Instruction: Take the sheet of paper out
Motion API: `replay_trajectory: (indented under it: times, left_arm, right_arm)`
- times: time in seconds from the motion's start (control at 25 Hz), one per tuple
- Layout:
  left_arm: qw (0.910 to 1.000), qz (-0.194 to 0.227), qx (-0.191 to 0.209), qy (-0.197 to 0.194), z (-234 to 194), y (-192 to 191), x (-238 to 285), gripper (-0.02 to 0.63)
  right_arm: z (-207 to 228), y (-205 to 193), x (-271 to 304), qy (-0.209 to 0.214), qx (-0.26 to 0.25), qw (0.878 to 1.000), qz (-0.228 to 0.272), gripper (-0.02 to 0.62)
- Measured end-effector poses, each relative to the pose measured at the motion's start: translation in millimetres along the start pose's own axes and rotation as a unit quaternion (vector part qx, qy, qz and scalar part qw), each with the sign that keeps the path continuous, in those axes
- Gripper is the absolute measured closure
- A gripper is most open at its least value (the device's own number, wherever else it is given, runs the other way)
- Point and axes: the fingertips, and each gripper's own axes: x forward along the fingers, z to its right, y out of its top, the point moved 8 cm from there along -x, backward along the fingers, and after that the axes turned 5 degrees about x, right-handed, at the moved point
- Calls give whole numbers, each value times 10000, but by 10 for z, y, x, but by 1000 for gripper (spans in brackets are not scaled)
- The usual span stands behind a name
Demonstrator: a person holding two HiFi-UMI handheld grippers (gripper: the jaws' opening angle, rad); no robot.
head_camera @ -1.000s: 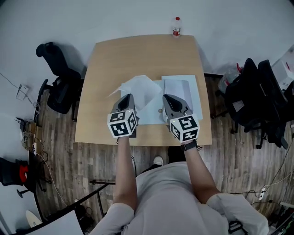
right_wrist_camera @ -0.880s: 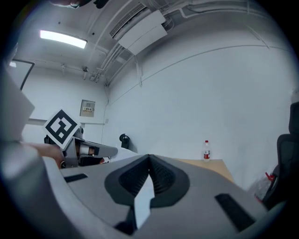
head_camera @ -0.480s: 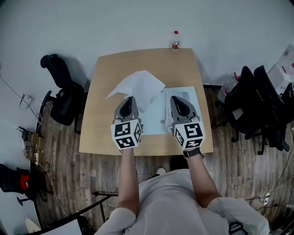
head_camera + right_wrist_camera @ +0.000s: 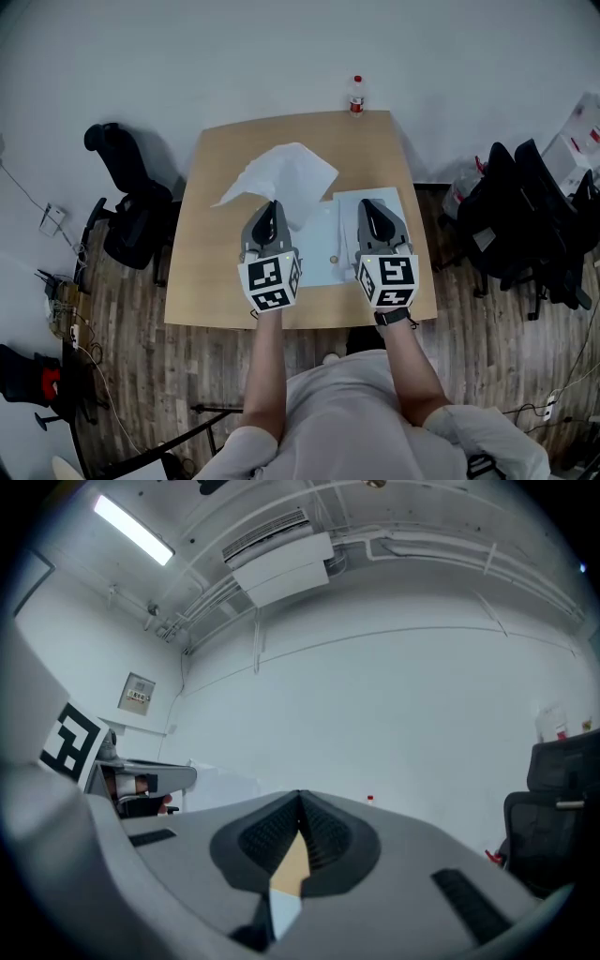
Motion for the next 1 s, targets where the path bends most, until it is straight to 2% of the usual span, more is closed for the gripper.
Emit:
replay_trajectory:
  times: [0.52, 1.0]
  left_arm:
    - [9989, 250, -125, -381, 115, 204, 247, 600]
    - [9981, 171, -102, -577, 170, 135, 307, 600]
  right_arm:
    - [42, 196, 53, -115, -280, 9995, 128, 583]
    - [114, 119, 67, -223, -289, 9993, 23, 583]
